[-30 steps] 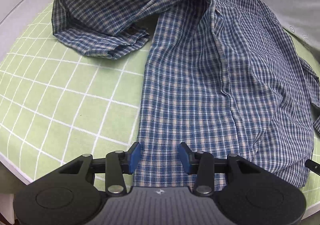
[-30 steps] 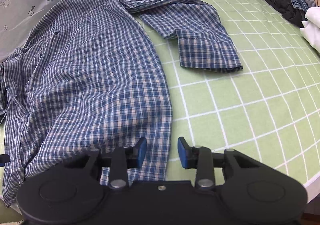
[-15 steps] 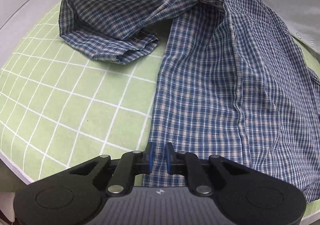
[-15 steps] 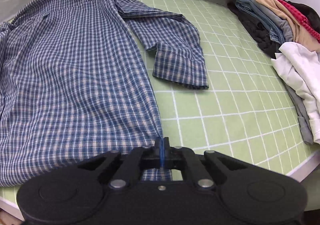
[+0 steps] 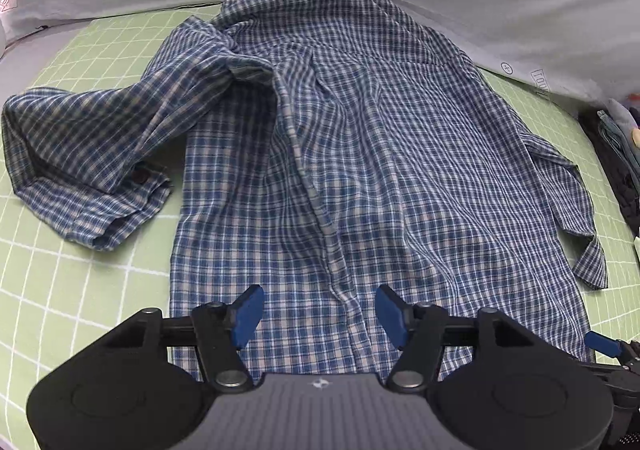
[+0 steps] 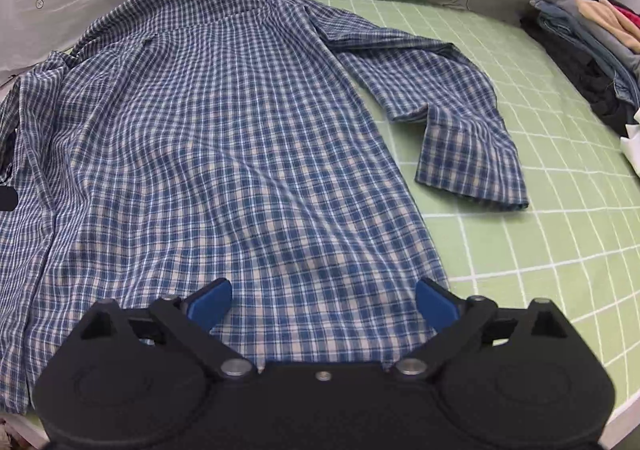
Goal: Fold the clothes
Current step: 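Lay the shirt flat on the mat and open both tools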
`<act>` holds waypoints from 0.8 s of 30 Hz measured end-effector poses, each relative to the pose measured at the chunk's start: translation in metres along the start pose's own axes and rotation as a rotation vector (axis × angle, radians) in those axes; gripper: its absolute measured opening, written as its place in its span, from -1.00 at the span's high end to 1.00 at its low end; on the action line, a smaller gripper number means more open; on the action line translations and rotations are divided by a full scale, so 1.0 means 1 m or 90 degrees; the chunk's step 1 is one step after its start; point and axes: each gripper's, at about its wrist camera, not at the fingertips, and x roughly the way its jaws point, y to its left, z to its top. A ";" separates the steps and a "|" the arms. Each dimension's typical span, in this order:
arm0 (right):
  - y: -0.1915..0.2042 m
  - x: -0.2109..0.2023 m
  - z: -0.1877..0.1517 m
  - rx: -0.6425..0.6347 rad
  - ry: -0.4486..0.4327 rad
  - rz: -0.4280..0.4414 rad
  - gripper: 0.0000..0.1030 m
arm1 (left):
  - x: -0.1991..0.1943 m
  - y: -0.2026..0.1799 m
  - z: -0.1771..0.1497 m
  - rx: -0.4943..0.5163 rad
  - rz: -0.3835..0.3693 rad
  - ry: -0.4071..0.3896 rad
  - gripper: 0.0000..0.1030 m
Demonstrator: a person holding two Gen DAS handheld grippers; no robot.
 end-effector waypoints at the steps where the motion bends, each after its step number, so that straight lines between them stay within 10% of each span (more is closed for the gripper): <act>1: -0.001 0.003 -0.001 0.004 0.004 -0.008 -0.97 | 0.005 -0.002 0.002 0.007 0.003 0.002 -0.21; 6: -0.004 0.010 -0.006 0.040 0.016 -0.029 -1.00 | 0.026 -0.002 0.010 0.003 0.011 0.011 0.17; 8: -0.003 0.011 -0.005 0.046 0.018 -0.033 -1.00 | 0.032 0.004 0.012 -0.012 0.002 0.018 0.96; 15: -0.002 0.012 -0.004 0.069 0.024 -0.044 -1.00 | 0.005 0.054 0.014 -0.074 0.035 -0.020 0.97; 24: -0.003 0.011 -0.005 0.088 0.026 -0.046 -1.00 | -0.035 0.172 0.012 -0.172 0.216 -0.070 0.97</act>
